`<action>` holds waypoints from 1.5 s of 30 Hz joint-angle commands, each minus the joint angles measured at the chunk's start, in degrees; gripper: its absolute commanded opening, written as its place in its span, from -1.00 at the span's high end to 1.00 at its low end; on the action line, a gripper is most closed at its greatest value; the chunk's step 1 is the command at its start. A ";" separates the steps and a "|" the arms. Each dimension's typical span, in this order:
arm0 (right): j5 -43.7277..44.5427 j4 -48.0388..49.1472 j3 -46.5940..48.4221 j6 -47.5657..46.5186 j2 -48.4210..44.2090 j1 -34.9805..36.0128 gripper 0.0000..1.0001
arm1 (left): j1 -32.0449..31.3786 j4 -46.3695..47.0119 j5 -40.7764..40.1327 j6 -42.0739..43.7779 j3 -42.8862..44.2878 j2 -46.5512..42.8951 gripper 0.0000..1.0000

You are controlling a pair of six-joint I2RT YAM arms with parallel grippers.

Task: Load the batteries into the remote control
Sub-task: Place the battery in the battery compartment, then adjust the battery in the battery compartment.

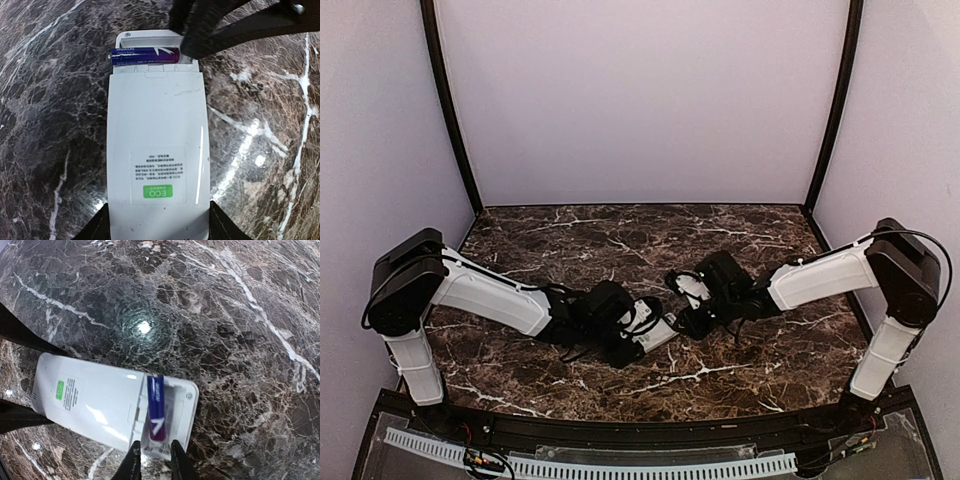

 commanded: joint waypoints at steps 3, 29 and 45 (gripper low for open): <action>-2.71 -9.00 5.75 -3.73 -2.17 -1.25 0.49 | 3.01 -8.79 -8.41 -1.28 -3.12 1.25 1.00; -13.76 -4.89 19.34 -11.91 12.33 -5.88 0.45 | 2.87 -6.79 -1.61 -0.58 -3.67 1.16 1.00; -13.88 -1.03 18.39 -13.73 15.25 -5.71 0.51 | 2.92 -6.77 -0.60 -0.53 -3.50 1.38 1.00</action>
